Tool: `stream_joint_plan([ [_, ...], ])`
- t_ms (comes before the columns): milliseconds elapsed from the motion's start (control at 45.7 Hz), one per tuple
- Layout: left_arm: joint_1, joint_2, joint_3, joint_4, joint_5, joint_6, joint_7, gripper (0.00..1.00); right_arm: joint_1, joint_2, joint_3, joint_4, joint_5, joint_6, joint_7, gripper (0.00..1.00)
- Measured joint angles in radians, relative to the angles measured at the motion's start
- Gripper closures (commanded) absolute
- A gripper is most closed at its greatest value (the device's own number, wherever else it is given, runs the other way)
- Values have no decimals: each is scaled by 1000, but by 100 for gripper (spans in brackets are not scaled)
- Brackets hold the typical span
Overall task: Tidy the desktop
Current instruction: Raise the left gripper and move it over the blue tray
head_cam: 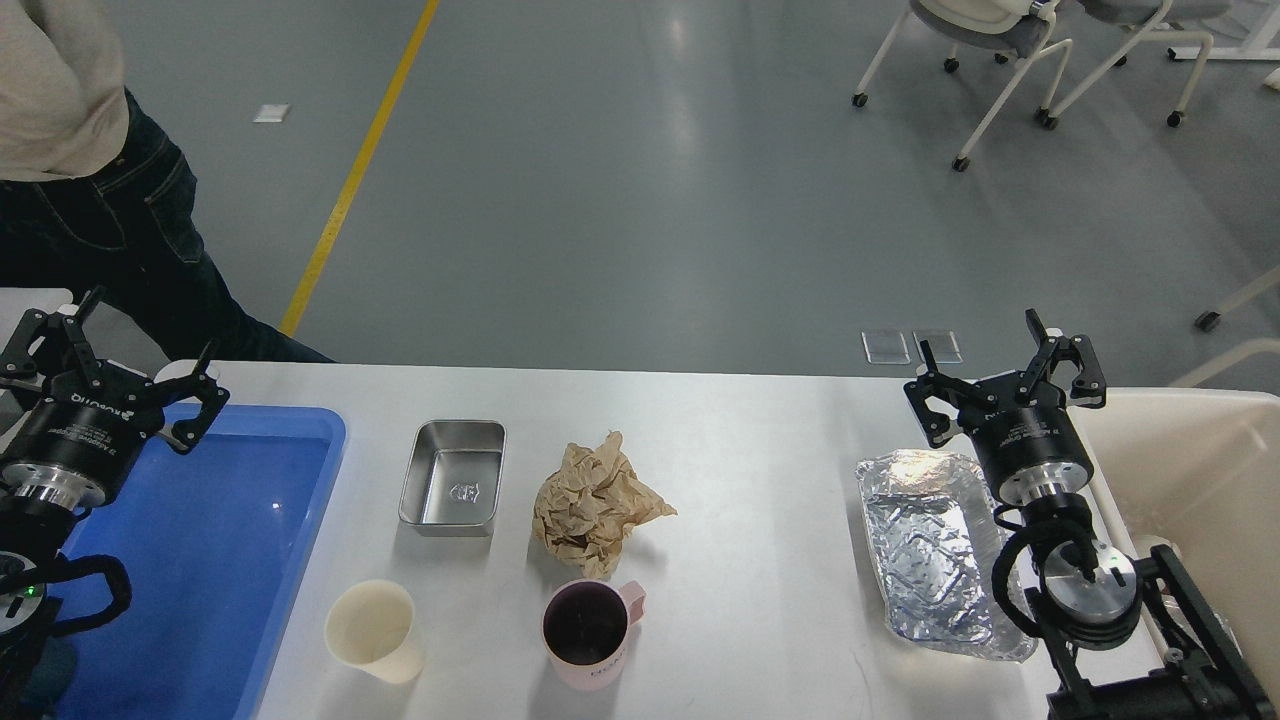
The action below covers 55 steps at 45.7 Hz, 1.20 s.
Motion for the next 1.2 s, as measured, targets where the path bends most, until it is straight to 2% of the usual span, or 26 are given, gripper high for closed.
stream_joint_plan([
  [591, -23, 5, -13, 26, 0, 30, -1, 0, 2, -3, -4, 0, 0, 6, 1, 0],
  [767, -24, -2, -38, 43, 12, 34, -8, 0, 2, -4, -5, -4, 0, 56, 1, 0],
  [942, -26, 8, 1, 15, 37, 65, 0, 0, 2, -7, -2, -6, -2, 77, 1, 0],
  [1051, -21, 106, 108, -18, 146, 103, 2, 0, 2, -19, 1, -8, -10, 78, 3, 0],
  [1205, -19, 361, 299, -70, 292, 176, 2, 0, 9, -44, -1, -10, -71, 81, 7, 0],
])
